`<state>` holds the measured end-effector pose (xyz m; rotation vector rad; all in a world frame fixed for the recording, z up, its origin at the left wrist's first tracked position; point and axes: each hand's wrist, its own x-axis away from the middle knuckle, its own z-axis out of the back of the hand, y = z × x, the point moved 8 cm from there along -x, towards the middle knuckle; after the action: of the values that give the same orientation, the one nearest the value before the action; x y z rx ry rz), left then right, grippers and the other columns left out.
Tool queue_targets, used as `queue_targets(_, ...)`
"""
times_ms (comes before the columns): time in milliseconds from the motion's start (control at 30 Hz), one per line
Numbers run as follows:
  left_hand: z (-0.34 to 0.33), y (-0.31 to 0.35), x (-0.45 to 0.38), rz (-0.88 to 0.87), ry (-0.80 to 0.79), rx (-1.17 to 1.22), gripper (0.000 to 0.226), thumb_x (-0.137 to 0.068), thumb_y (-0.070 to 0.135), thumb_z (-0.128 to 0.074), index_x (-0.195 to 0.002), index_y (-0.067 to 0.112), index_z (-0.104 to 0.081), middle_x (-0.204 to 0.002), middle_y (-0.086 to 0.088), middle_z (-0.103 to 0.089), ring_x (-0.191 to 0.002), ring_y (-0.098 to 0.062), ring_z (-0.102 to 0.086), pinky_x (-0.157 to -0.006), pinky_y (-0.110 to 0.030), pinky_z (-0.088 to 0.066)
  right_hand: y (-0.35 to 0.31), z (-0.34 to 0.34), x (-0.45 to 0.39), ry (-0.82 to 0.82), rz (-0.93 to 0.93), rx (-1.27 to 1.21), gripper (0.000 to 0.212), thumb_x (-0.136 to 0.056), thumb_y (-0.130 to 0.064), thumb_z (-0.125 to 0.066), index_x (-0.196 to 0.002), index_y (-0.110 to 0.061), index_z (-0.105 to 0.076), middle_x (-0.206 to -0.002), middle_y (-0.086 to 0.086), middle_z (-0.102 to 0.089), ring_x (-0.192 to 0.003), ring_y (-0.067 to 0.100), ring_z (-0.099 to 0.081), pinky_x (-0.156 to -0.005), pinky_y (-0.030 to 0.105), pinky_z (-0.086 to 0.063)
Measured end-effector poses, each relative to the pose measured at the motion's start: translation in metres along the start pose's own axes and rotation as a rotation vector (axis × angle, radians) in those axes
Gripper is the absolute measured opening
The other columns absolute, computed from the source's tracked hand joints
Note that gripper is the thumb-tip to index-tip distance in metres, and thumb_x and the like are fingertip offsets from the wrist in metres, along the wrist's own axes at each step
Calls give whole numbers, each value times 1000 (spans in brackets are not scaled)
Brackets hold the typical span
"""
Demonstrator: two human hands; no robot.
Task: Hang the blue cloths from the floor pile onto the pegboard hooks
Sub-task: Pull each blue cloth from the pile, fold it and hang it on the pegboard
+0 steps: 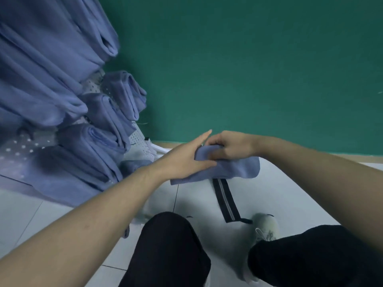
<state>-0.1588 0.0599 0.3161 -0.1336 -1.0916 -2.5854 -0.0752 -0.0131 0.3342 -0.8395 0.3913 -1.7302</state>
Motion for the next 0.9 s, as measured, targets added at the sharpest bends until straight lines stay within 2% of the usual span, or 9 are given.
queue_targets(100,10,-15,-16,26,30,-28,65,-87,45,-74,-144,31,-47,-129,8,-64,-116,-12,-61,-98,-25,-46,8,2,-26,-30,17,-63,8,-96,-31,-65,-100,-25,-62,-90,-7,-63,-84,11,-57,-78,26,-46)
queue_targets(200,22,-37,-24,65,146,90,38,-86,37,-76,-123,32,-67,-110,11,-73,-98,-4,-63,-87,-18,-48,31,5,-50,-53,-54,-229,22,-94,-40,-68,-110,-28,-57,-78,-12,-63,-70,4,-57,-65,16,-43)
queue_targets(333,26,-87,-22,224,339,316,4,-89,30,-73,-90,31,-70,-89,9,-74,-85,-8,-66,-87,-37,-55,63,1,-84,-81,-96,-120,13,-94,-36,-67,-96,-27,-57,-88,-9,-60,-84,13,-55,-70,26,-39)
queue_targets(467,24,-127,-7,407,499,790,21,-90,36,-69,-97,16,-67,-91,-18,-74,-86,-41,-71,-78,-59,-59,80,-5,-123,73,-111,-389,17,-90,-26,-71,-80,-21,-58,-74,-7,-56,-69,9,-49,-64,27,-37)
queue_targets(567,33,-146,3,473,633,1064,11,-100,18,-59,-98,7,-56,-80,-17,-72,-67,-30,-70,-58,-47,-61,79,-10,-161,176,-70,-580,12,-91,-22,-73,-100,-20,-65,-98,-3,-66,-89,11,-59,-82,26,-48)
queue_targets(667,39,-160,6,521,692,1140,14,-98,12,-58,-87,11,-49,-76,-16,-70,-63,-31,-68,-66,-62,-57,66,-17,-193,265,50,-364,49,-84,-33,-71,-130,-31,-57,-136,-2,-56,-126,16,-50,-113,44,-38)
queue_targets(767,43,-173,4,561,732,1251,14,-91,14,-62,-97,3,-55,-94,-24,-71,-78,-39,-67,-73,-74,-51,35,-31,-207,244,227,-206,69,-69,-52,-53,-137,-41,-54,-147,-13,-47,-139,13,-39,-115,52,-30)
queue_targets(833,43,-177,5,598,714,1361,39,-89,20,-54,-120,-2,-62,-115,-26,-70,-93,-40,-68,-76,-63,-55,18,-45,-213,187,341,-185,71,-70,-48,-52,-140,-39,-52,-148,-15,-47,-140,12,-39,-116,49,-30)
queue_targets(900,46,-184,7,594,720,1406,40,-93,20,-46,-121,0,-66,-115,-22,-71,-91,-33,-71,-68,-44,-61,7,-56,-219,171,404,-158,72,-71,-46,-58,-142,-40,-47,-146,-17,-49,-137,11,-44,-115,46,-33)
